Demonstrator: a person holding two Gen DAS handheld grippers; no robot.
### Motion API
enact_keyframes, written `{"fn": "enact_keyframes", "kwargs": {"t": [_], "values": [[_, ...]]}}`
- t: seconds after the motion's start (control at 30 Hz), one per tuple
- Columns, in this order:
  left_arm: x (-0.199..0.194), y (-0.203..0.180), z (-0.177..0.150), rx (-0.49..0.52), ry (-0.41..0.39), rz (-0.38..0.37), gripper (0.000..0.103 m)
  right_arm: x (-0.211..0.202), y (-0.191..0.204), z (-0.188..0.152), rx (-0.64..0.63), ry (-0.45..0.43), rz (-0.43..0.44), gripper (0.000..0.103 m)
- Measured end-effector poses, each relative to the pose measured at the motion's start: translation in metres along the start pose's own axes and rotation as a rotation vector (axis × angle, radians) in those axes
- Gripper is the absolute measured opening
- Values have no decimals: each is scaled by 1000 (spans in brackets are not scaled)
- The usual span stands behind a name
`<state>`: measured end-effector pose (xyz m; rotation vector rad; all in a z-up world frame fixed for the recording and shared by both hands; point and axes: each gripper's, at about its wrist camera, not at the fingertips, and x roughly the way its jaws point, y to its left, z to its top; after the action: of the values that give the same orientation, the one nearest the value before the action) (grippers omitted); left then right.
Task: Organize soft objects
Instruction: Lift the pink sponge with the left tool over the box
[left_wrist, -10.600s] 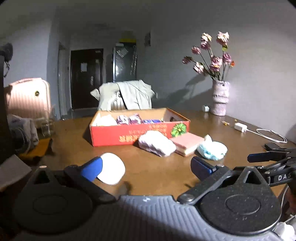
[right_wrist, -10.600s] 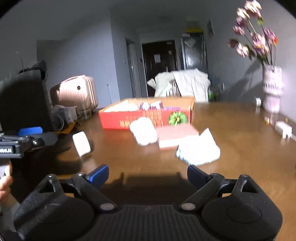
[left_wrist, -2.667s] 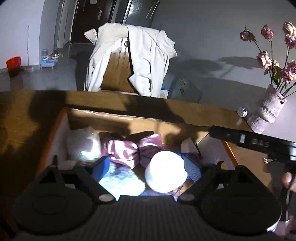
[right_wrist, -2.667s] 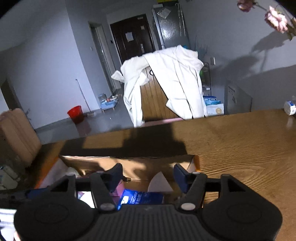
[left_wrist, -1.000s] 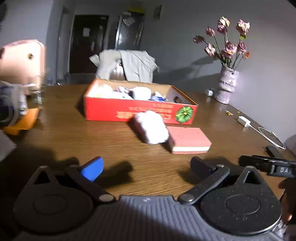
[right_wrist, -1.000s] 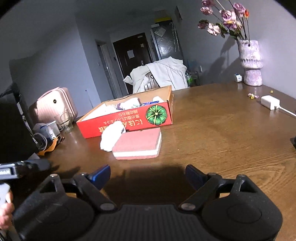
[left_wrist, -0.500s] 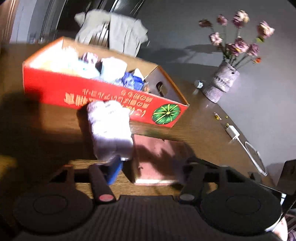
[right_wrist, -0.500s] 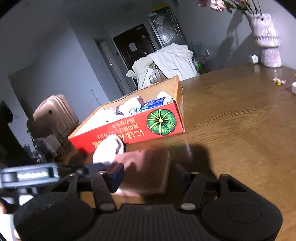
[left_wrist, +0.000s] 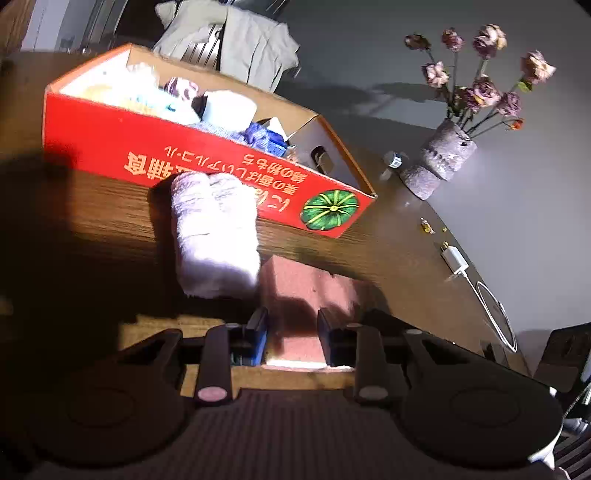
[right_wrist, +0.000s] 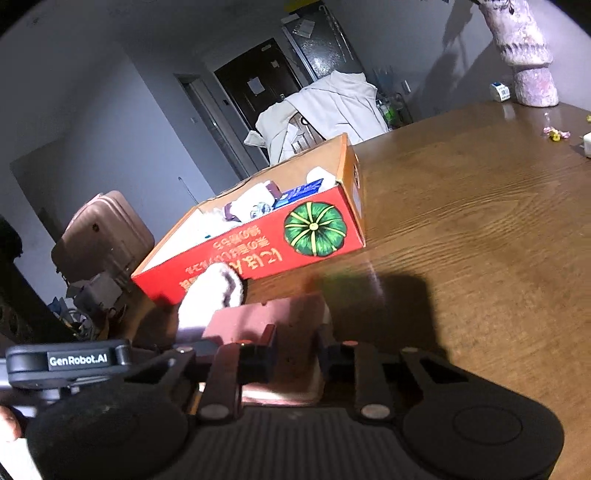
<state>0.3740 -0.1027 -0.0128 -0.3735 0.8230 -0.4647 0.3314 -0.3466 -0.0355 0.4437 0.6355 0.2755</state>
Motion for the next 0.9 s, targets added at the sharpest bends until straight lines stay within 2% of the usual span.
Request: {"fn": "enact_keyframes", "kwargs": {"t": [0.17, 0.4, 0.6, 0.77, 0.9], "values": [[-26, -15, -9, 37, -26, -10, 30, -27, 10, -7, -9, -40, 2, 22], [-74, -34, -20, 71, -90, -64, 30, -80, 32, -7, -56, -128, 38, 22], [-96, -48, -22, 110, -135, -82, 30, -104, 48, -4, -104, -175, 30, 22], [-101, -53, -1, 118, -166, -98, 30, -107, 56, 16, -141, -196, 35, 22], [-92, -59, 38, 150, -187, -107, 30, -92, 61, 58, -170, -212, 31, 22]]}}
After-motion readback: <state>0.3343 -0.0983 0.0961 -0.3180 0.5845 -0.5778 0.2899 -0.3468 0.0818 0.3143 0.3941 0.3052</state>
